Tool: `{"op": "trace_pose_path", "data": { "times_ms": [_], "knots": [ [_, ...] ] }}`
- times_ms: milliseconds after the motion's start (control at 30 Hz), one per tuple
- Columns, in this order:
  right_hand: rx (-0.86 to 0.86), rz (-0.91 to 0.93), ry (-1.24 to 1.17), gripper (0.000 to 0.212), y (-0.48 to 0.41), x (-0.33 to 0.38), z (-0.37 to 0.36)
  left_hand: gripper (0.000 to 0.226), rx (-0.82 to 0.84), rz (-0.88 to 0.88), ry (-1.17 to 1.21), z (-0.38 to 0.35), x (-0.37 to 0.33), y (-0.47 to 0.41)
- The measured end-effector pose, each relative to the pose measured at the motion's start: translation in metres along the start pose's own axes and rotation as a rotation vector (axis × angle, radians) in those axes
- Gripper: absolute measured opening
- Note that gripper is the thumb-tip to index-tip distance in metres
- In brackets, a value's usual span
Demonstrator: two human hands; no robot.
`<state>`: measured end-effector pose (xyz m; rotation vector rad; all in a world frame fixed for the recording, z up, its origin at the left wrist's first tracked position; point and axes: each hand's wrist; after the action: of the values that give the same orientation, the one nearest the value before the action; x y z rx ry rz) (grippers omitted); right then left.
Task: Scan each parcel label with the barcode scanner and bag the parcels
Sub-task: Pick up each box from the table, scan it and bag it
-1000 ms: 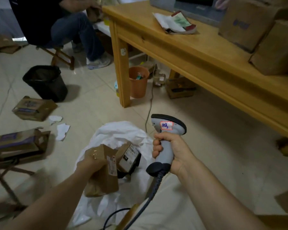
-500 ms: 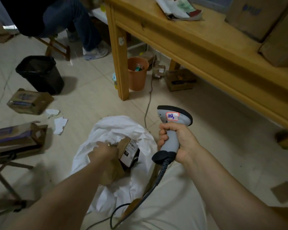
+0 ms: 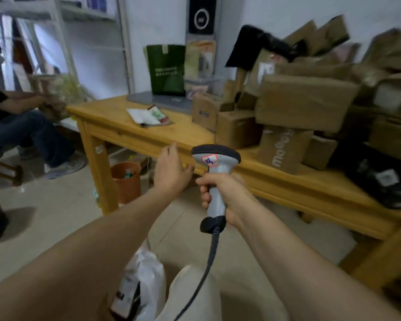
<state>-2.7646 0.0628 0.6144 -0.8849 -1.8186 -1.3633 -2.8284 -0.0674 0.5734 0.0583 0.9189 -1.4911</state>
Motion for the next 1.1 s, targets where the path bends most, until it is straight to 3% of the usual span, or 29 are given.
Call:
{"op": "trace_pose_path", "data": {
  "times_ms": [200,367,433,534,600,734,867,1100],
  "knots": [
    [-0.172,0.303,-0.027,0.017,0.056,0.071,0.055,0.074,-0.086,-0.276,0.099,0.012,-0.101,-0.063],
    [-0.322,0.451,-0.162,0.009,0.078,0.098,0.112,0.094,-0.002,-0.379,0.075,0.001,-0.172,-0.088],
    [-0.365,0.474,-0.188,0.009,0.079,0.098,0.130,0.101,0.059,-0.180,0.169,-0.010,-0.187,-0.096],
    [-0.394,0.483,-0.203,0.012,0.078,0.097,0.150,0.094,0.085,0.459,0.837,-0.013,-0.210,-0.107],
    [-0.397,0.474,-0.223,0.013,0.075,0.097,0.158,0.087,0.131,0.619,1.006,-0.011,-0.214,-0.111],
    [-0.396,0.456,-0.231,0.011,0.065,0.095,0.165,0.084,0.164,0.695,1.037,-0.012,-0.206,-0.122],
    [-0.399,0.470,-0.253,0.011,0.058,0.095,0.165,0.055,0.160,0.628,1.074,-0.003,-0.206,-0.118],
    [-0.394,0.568,-0.371,0.009,0.051,0.091,0.155,0.070,0.219,0.541,1.356,0.028,-0.169,-0.102]
  ]
}}
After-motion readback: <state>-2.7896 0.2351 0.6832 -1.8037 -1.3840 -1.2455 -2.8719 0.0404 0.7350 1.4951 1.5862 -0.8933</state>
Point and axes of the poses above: each hand's wrist, its own y-axis away from the middle knuckle, its own z-axis out of the back of the hand, x = y × z, and after that the axes turned 12 degrees about -z, right-handed
